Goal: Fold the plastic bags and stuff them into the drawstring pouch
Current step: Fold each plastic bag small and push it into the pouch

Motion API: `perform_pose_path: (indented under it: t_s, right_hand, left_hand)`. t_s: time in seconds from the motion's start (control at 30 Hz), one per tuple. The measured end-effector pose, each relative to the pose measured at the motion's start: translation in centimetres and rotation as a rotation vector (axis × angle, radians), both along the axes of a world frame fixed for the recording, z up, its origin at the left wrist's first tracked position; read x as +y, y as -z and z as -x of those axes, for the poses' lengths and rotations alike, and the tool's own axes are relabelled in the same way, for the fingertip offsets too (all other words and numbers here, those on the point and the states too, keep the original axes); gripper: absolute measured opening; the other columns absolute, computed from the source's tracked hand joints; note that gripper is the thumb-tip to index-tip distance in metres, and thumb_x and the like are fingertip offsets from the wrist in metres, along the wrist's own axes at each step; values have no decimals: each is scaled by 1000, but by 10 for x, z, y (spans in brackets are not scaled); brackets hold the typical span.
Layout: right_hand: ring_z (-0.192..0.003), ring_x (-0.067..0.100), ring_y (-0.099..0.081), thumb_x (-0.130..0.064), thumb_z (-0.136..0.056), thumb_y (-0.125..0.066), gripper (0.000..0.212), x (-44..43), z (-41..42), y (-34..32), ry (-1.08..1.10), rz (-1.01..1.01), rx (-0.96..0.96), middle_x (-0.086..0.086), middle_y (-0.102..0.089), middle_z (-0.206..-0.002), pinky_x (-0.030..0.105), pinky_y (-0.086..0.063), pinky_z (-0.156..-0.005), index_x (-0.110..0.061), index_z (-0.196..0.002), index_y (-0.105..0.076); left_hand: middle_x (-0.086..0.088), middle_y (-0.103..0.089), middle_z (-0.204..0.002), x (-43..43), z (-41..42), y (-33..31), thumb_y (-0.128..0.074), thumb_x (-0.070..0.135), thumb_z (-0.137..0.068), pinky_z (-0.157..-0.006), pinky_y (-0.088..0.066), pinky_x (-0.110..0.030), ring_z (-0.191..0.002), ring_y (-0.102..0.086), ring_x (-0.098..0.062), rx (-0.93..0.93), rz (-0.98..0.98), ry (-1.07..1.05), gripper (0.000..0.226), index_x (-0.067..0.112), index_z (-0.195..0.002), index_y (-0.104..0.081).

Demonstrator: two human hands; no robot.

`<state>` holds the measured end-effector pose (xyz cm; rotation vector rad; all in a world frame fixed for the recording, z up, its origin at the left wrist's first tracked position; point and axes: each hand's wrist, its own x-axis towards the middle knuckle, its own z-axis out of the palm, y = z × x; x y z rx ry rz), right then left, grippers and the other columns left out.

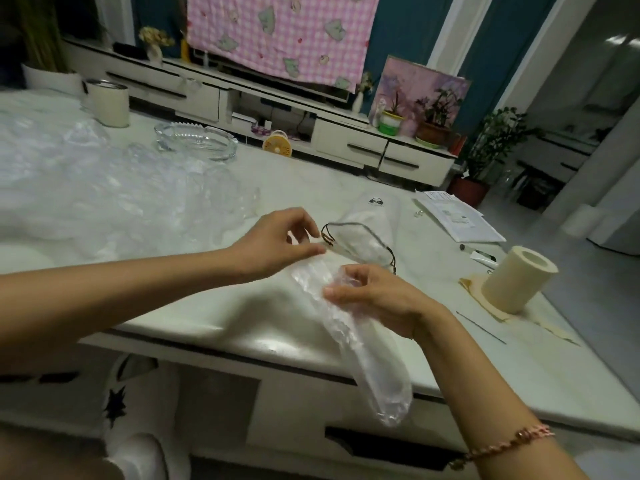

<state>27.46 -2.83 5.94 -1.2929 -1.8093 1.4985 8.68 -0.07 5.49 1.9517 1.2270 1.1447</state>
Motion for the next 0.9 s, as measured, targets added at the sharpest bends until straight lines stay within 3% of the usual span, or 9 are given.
perform_pose_path:
  t_s: [0.07, 0.2, 0.33, 0.4, 0.57, 0.63, 0.73, 0.8, 0.9]
  right_hand:
    - [-61, 12, -47, -16, -83, -69, 20, -1, -1, 1, 102, -22, 47, 11, -48, -74, 22, -38, -56, -4, -91, -56]
    - [-61, 12, -58, -13, -87, -65, 14, -1, 2, 3, 275, -72, 170, 5, -58, -72, 20, -48, -56, -7, -77, -57]
    - [-86, 30, -66, -15, -90, -62, 13, 0, -1, 4, 296, -9, 271, 22, -67, -94, 36, -55, -77, -3, -91, -61]
    - [-88, 29, -64, -9, -90, -58, 13, 0, -2, 3, 308, 10, 289, 19, -66, -97, 39, -51, -81, -4, -101, -62]
    - [-77, 24, -61, 14, -83, -47, 33, -2, 0, 0, 385, -62, 309, 10, -68, -82, 33, -49, -74, -9, -80, -70]
    - [-79, 26, -61, 15, -81, -50, 32, 0, 1, 1, 438, -83, 280, 9, -68, -82, 38, -49, -78, -9, -68, -68]
    - [-86, 25, -63, 14, -81, -51, 35, 1, 3, 1, 458, -165, 247, 7, -70, -85, 40, -51, -86, -11, -64, -69]
    - [-83, 24, -64, 12, -81, -49, 41, 1, 5, 3, 465, -228, 204, 7, -70, -84, 38, -52, -82, -17, -62, -71]
    - [-75, 18, -62, 13, -80, -44, 45, 1, 5, -1, 466, -254, 196, 2, -71, -83, 31, -51, -71, -20, -70, -73]
  left_hand:
    - [4, -60, -85, 1, 1, -5, -69, 33, -82, -60, -42, -18, -66, -55, 0, -120, 65, -107, 22, 20, -94, -56]
    - [-4, -66, -105, -14, -14, -6, -62, 51, -75, -71, -53, -25, -95, -64, -16, -151, 539, 146, 52, 11, -107, -58]
    - [-7, -63, -81, -22, -26, 9, -61, 24, -90, -58, -53, -18, -68, -63, -8, -212, 535, 135, 21, 5, -85, -57]
    - [-6, -61, -76, -22, -27, 10, -58, 17, -92, -53, -52, -19, -56, -61, -8, -279, 566, 117, 16, 4, -83, -56]
    - [-12, -63, -81, -22, -30, 5, -46, 13, -94, -51, -53, -25, -58, -63, -21, -480, 781, 157, 19, 4, -89, -62]
    - [-11, -60, -78, -21, -29, 3, -40, 27, -96, -48, -52, -23, -51, -62, -19, -622, 904, 181, 30, 6, -86, -58]
    - [-16, -65, -100, -17, -25, 5, -49, 51, -87, -62, -57, -29, -73, -67, -24, -645, 1009, 292, 52, 3, -105, -60]
    - [-14, -63, -110, -18, -27, 7, -59, 40, -81, -69, -57, -30, -82, -65, -22, -553, 1010, 321, 51, 6, -119, -57]
    - [-5, -69, -82, -19, -32, 8, -46, 14, -90, -52, -53, -23, -60, -65, -14, -514, 971, 244, 22, 8, -108, -59]
